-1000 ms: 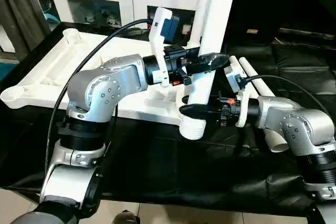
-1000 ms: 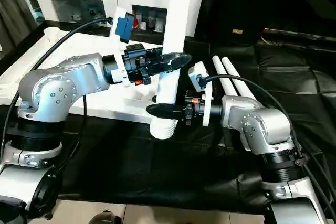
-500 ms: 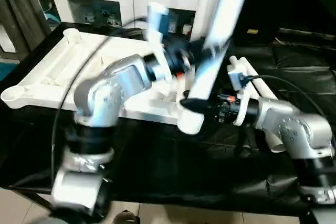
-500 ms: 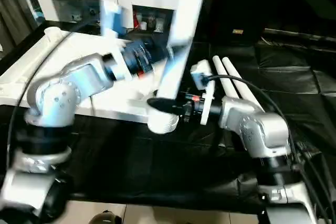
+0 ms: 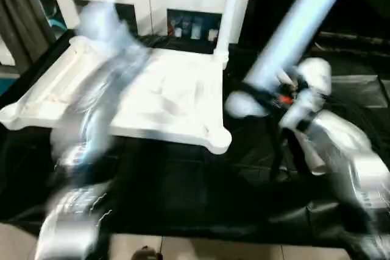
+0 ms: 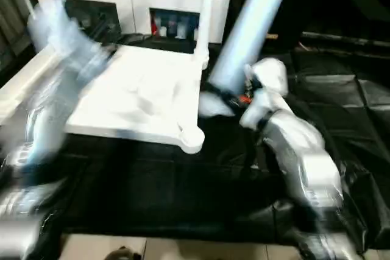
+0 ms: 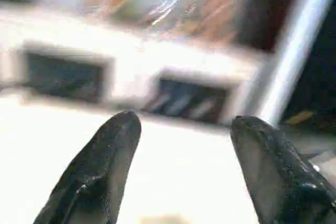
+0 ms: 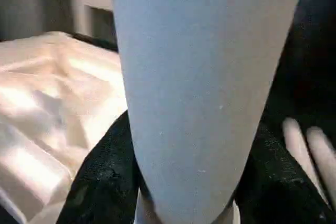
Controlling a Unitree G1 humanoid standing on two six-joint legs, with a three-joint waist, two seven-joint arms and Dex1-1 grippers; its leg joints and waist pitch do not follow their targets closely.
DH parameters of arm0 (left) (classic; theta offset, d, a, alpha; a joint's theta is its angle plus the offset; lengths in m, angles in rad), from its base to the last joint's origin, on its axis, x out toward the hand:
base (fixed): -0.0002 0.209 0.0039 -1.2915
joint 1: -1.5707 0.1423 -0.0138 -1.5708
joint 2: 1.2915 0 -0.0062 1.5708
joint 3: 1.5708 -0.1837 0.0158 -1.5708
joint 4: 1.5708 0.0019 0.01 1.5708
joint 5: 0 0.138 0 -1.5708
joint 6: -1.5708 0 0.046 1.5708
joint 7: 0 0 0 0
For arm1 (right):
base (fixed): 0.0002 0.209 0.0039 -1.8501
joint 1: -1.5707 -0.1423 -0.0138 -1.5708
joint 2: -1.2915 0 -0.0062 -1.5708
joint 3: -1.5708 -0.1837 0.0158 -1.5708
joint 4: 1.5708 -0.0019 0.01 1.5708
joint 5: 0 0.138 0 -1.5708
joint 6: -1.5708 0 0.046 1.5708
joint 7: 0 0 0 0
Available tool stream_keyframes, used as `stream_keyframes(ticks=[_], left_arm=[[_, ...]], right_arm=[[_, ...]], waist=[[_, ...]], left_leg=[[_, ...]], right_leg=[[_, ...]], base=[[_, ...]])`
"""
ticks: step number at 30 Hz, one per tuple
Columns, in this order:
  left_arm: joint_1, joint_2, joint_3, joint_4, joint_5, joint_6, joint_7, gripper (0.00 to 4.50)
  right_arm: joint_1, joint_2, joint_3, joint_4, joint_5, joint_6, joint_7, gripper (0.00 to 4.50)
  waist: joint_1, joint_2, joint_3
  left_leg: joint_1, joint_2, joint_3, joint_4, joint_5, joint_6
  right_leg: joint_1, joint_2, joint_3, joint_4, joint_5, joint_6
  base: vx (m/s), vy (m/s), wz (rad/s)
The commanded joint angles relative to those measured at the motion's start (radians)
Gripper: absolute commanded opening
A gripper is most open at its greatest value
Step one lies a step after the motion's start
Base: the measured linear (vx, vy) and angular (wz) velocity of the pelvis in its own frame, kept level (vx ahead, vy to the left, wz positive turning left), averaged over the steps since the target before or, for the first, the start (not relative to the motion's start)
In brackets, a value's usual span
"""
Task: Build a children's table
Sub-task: Insert table leg to table base
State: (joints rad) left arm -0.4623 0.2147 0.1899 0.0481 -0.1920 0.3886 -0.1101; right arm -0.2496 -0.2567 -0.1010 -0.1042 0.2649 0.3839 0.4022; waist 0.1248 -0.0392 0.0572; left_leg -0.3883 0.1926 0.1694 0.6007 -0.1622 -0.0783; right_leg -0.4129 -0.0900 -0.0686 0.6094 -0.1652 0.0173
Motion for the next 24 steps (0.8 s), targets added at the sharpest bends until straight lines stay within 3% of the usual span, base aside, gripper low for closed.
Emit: stream_keyframes(ticks=[1,3,5,7,8,9,10,11,12,13,14,15,16,17,18,19,20,21,22,23,24], left_arm=[[0.025,-0.007,-0.058,-0.059,0.075,-0.065,0.046,3.29],[0.094,-0.016,-0.071,-0.063,0.137,-0.132,0.098,3.29],[0.13,-0.033,-0.072,-0.052,0.171,-0.182,0.163,3.29],[0.15,-0.044,-0.072,-0.057,0.195,-0.188,0.202,3.29],[0.158,-0.047,-0.076,-0.063,0.21,-0.188,0.212,3.29],[0.161,-0.045,-0.086,-0.067,0.229,-0.194,0.217,3.29],[0.164,-0.051,-0.089,-0.071,0.237,-0.185,0.224,3.29],[0.167,-0.061,-0.094,-0.072,0.237,-0.172,0.226,3.29],[0.172,-0.063,-0.109,-0.065,0.253,-0.174,0.233,3.29],[0.172,-0.063,-0.109,-0.065,0.253,-0.174,0.233,3.29],[0.174,-0.06,-0.123,-0.061,0.264,-0.174,0.228,3.29],[0.172,-0.062,-0.138,-0.065,0.272,-0.192,0.222,3.29],[0.172,-0.062,-0.138,-0.065,0.272,-0.192,0.222,3.29],[0.169,-0.063,-0.145,-0.064,0.272,-0.186,0.216,3.29],[0.167,-0.064,-0.148,-0.064,0.272,-0.179,0.213,3.29],[0.155,-0.075,-0.141,-0.056,0.235,-0.196,0.186,3.29],[0.15,-0.08,-0.137,-0.053,0.218,-0.201,0.171,3.29],[0.147,-0.079,-0.138,-0.052,0.212,-0.207,0.159,3.29],[0.146,-0.076,-0.143,-0.055,0.214,-0.214,0.148,3.29],[0.145,-0.075,-0.144,-0.056,0.215,-0.214,0.146,3.29],[0.141,-0.063,-0.154,-0.056,0.224,-0.202,0.132,3.29]], right_arm=[[0.036,0.05,-0.005,-0.067,0.031,0.031,-0.047,1.92],[0.083,0.075,0.027,-0.063,0.005,0.026,-0.081,1.92],[0.111,0.095,0.05,-0.023,-0.046,-0.053,-0.111,1.92],[0.121,0.104,0.057,0.001,-0.079,-0.109,-0.138,1.92],[0.12,0.11,0.057,0.009,-0.088,-0.116,-0.155,1.92],[0.118,0.111,0.061,0.015,-0.105,-0.13,-0.167,1.92],[0.114,0.112,0.066,0.023,-0.125,-0.143,-0.179,1.92],[0.111,0.118,0.066,0.028,-0.143,-0.154,-0.19,1.92],[0.104,0.127,0.059,0.034,-0.157,-0.167,-0.21,1.92],[0.104,0.127,0.059,0.034,-0.157,-0.167,-0.21,1.92],[0.101,0.138,0.047,0.037,-0.145,-0.168,-0.224,1.92],[0.096,0.135,0.051,0.046,-0.139,-0.156,-0.228,1.92],[0.096,0.135,0.051,0.046,-0.139,-0.156,-0.228,1.92],[0.098,0.133,0.056,0.052,-0.14,-0.164,-0.226,1.92],[0.1,0.131,0.061,0.057,-0.144,-0.175,-0.223,1.92],[0.112,0.14,0.073,0.05,-0.111,-0.183,-0.176,1.92],[0.118,0.148,0.078,0.046,-0.096,-0.186,-0.157,1.92],[0.12,0.152,0.083,0.044,-0.09,-0.181,-0.147,1.92],[0.122,0.152,0.094,0.044,-0.087,-0.171,-0.129,1.92],[0.122,0.152,0.097,0.044,-0.086,-0.169,-0.125,1.92],[0.122,0.148,0.115,0.045,-0.084,-0.159,-0.099,1.92]], waist=[[-0.008,0.014,-0.08],[-0.01,0.013,-0.074],[-0.015,0.022,-0.068],[-0.027,0.023,-0.066],[-0.042,0.03,-0.061],[-0.042,0.055,-0.054],[-0.068,0.061,-0.063],[-0.073,0.073,-0.061],[-0.086,0.053,-0.053],[-0.086,0.053,-0.053],[-0.084,0.037,-0.046],[-0.06,-0.009,-0.034],[-0.029,-0.013,-0.036],[-0.02,-0.012,-0.034],[-0.009,-0.001,-0.048],[-0.014,0.003,-0.055],[-0.019,0.024,-0.062],[-0.022,0.024,-0.058],[-0.029,0.03,-0.047],[-0.033,0.031,-0.04],[-0.048,0.035,-0.026]], left_leg=[[0.023,0.03,-0.01,-0.08,-0.249,-0.026],[0.019,0.033,-0.011,-0.084,-0.272,-0.019],[0.022,0.032,-0.013,-0.088,-0.334,-0.032],[0.033,0.038,-0.025,-0.091,-0.419,-0.07],[0.045,0.054,-0.04,-0.101,-0.485,-0.074],[-0.008,0.063,-0.114,-0.158,-0.619,-0.033],[0.014,0.11,-0.194,-0.175,-0.682,-0.003],[0.016,0.107,-0.216,-0.178,-0.685,0.013],[-0.014,0.049,-0.216,-0.156,-0.639,0.075],[-0.014,0.049,-0.216,-0.156,-0.639,0.075],[0.013,0.012,-0.127,-0.066,-0.599,0.022],[0.04,-0.058,-0.049,0.07,-0.348,0.029],[-0.003,-0.041,-0.035,0.057,-0.152,0.038],[-0.001,-0.023,-0.037,0.042,-0.141,0.037],[0.012,0.0,-0.041,-0.013,-0.178,0.031],[0.009,0.01,-0.049,-0.034,-0.196,0.032],[0.025,0.037,-0.06,-0.06,-0.267,0.031],[0.035,0.041,-0.061,-0.067,-0.316,0.029],[0.055,0.043,-0.061,-0.077,-0.445,0.018],[0.07,0.044,-0.063,-0.079,-0.516,0.013],[0.098,0.048,-0.068,-0.081,-0.655,0.005]], right_leg=[[0.046,-0.037,0.036,-0.066,-0.202,-0.114],[0.047,-0.037,0.036,-0.068,-0.191,-0.125],[0.043,-0.038,0.036,-0.077,-0.259,-0.114],[0.038,-0.019,0.023,-0.084,-0.314,-0.094],[0.032,0.002,0.006,-0.094,-0.316,-0.096],[0.073,0.002,-0.042,-0.053,-0.291,-0.12],[0.063,0.002,-0.042,0.004,-0.192,-0.159],[0.059,0.007,-0.045,0.024,-0.178,-0.186],[0.07,-0.015,-0.024,0.006,-0.207,-0.254],[0.07,-0.015,-0.024,0.006,-0.207,-0.254],[0.032,-0.047,0.009,-0.09,-0.426,-0.254],[0.013,-0.109,-0.003,-0.176,-0.767,-0.176],[0.056,-0.126,0.035,-0.178,-0.928,-0.017],[0.054,-0.135,0.04,-0.174,-0.951,0.039],[0.062,-0.102,0.027,-0.145,-0.819,0.064],[0.071,-0.082,0.014,-0.128,-0.692,0.059],[0.074,-0.061,-0.007,-0.116,-0.488,0.017],[0.074,-0.064,-0.008,-0.117,-0.479,-0.001],[0.075,-0.062,-0.02,-0.129,-0.552,-0.022],[0.073,-0.061,-0.029,-0.137,-0.607,-0.023],[0.077,-0.052,-0.061,-0.157,-0.712,-0.009]], base=[[0.0,0.0,0.0],[0.0,0.0,0.0],[0.0,0.0,0.0],[0.0,0.0,0.0],[0.0,0.0,0.0],[-0.039,-0.043,0.23],[-0.037,-0.079,0.48],[-0.037,-0.079,0.48],[-0.027,-0.118,0.52],[-0.041,-0.152,0.54],[-0.041,-0.152,0.54],[-0.052,-0.168,0.28],[-0.009,-0.14,-0.04],[-0.009,-0.14,-0.04],[0.0,-0.098,-0.02],[-0.031,-0.069,0.0],[-0.031,-0.069,0.0],[0.0,0.0,0.0],[0.0,0.0,0.0],[0.0,0.0,0.0],[0.0,0.0,0.0]])
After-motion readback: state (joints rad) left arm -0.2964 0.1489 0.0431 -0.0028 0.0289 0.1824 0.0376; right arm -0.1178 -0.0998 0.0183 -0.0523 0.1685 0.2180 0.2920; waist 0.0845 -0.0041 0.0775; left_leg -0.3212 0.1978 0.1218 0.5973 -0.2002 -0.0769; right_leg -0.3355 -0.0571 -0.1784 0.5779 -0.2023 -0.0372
